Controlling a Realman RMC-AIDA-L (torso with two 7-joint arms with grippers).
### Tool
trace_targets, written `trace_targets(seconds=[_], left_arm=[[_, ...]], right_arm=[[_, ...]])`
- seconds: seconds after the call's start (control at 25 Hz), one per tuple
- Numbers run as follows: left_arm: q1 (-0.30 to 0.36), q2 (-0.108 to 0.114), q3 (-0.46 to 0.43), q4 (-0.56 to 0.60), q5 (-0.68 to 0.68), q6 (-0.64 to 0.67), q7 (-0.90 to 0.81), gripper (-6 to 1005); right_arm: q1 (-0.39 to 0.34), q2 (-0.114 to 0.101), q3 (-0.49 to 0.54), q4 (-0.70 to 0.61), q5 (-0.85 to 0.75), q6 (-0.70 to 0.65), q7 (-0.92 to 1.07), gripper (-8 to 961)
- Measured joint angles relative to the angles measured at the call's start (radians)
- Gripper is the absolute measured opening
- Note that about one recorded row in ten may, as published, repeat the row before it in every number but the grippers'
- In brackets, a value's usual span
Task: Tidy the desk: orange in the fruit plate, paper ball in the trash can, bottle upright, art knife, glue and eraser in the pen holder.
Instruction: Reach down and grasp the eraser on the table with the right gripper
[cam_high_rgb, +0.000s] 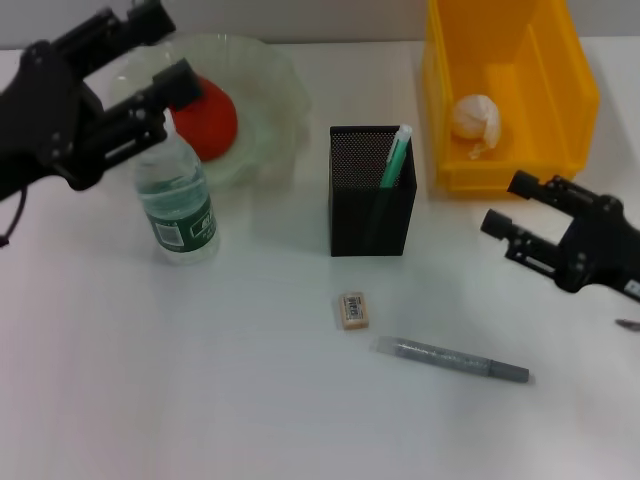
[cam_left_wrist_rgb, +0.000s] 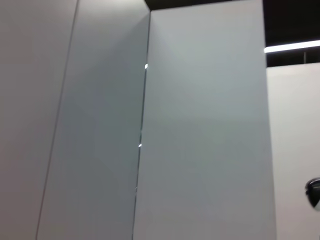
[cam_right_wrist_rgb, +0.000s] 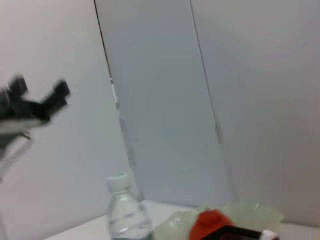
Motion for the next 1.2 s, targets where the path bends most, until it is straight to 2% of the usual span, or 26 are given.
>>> trace_targets(seconds=[0.04, 0.08, 0.12, 0.24, 0.28, 0.32, 0.44, 0.48, 0.52, 0.64, 0.68, 0.72, 0.76, 0.84, 0.88, 0.92, 1.08, 1.12, 1.2], left_arm=[[-0.006, 0.005, -0.001, -0.031, 0.015, -0.003, 0.023, 664], [-0.011, 0.01, -0.001, -0.053, 0.04, -0.006, 0.037, 664], [-0.013, 0.012, -0.002, -0.064, 0.065, -0.011, 0.043, 664], [-0.014, 0.013, -0.002, -0.074, 0.136, -0.037, 0.047, 664], [-0.009, 0.01, -0.003, -0.078, 0.171, -0.056, 0.054, 664], [-0.009, 0.01, -0.003, -0.078, 0.171, -0.056, 0.054, 663], [-0.003, 0.002, -0.003, -0.103, 0.205, -0.069, 0.093, 663], [-0.002, 0.0, -0.004, -0.119, 0.212, -0.073, 0.113, 663], [-0.002, 0.0, -0.004, -0.129, 0.216, -0.075, 0.125, 663], [0.0, 0.001, -0.006, -0.161, 0.222, -0.086, 0.159, 663], [0.0, 0.001, -0.006, -0.161, 0.222, -0.086, 0.159, 663], [0.0, 0.001, -0.006, -0.161, 0.222, -0.086, 0.159, 663], [0.008, 0.007, -0.006, -0.2, 0.227, -0.093, 0.201, 663], [0.014, 0.009, -0.003, -0.205, 0.228, -0.092, 0.212, 663], [0.021, 0.012, 0.001, -0.207, 0.237, -0.093, 0.22, 663], [0.024, 0.015, 0.001, -0.207, 0.274, -0.094, 0.222, 663], [0.028, 0.022, -0.002, -0.207, 0.323, -0.09, 0.222, 663], [0.031, 0.028, -0.002, -0.207, 0.352, -0.086, 0.221, 663], [0.035, 0.031, -0.002, -0.207, 0.368, -0.084, 0.221, 663]], right_arm=[[0.0, 0.0, 0.0, -0.062, -0.027, -0.018, 0.076, 656], [0.002, 0.001, -0.002, -0.196, -0.09, -0.062, 0.238, 655], [0.002, 0.001, -0.002, -0.196, -0.09, -0.062, 0.238, 655], [0.016, 0.002, -0.04, -0.429, -0.176, -0.126, 0.52, 655], [0.035, -0.002, -0.089, -0.607, -0.229, -0.15, 0.739, 655], [0.035, -0.002, -0.089, -0.607, -0.229, -0.15, 0.739, 655], [0.083, -0.01, -0.159, -0.87, -0.348, -0.203, 1.053, 656], [0.133, -0.018, -0.201, -1.009, -0.425, -0.249, 1.213, 656], [0.133, -0.018, -0.201, -1.009, -0.425, -0.249, 1.213, 656], [0.245, -0.044, -0.28, -1.124, -0.552, -0.306, 1.434, 655], [0.333, -0.068, -0.322, -1.111, -0.604, -0.342, 1.555, 655], [0.333, -0.068, -0.322, -1.111, -0.604, -0.342, 1.555, 655], [0.375, -0.072, -0.331, -1.076, -0.615, -0.355, 1.592, 655], [0.465, -0.081, -0.335, -0.963, -0.633, -0.372, 1.654, 654], [0.54, -0.091, -0.33, -0.833, -0.651, -0.367, 1.682, 654], [0.54, -0.091, -0.33, -0.833, -0.651, -0.367, 1.682, 654], [0.681, -0.102, -0.33, -0.568, -0.719, -0.307, 1.715, 653], [0.681, -0.102, -0.33, -0.568, -0.719, -0.307, 1.715, 653], [0.734, -0.098, -0.336, -0.487, -0.767, -0.268, 1.736, 653]])
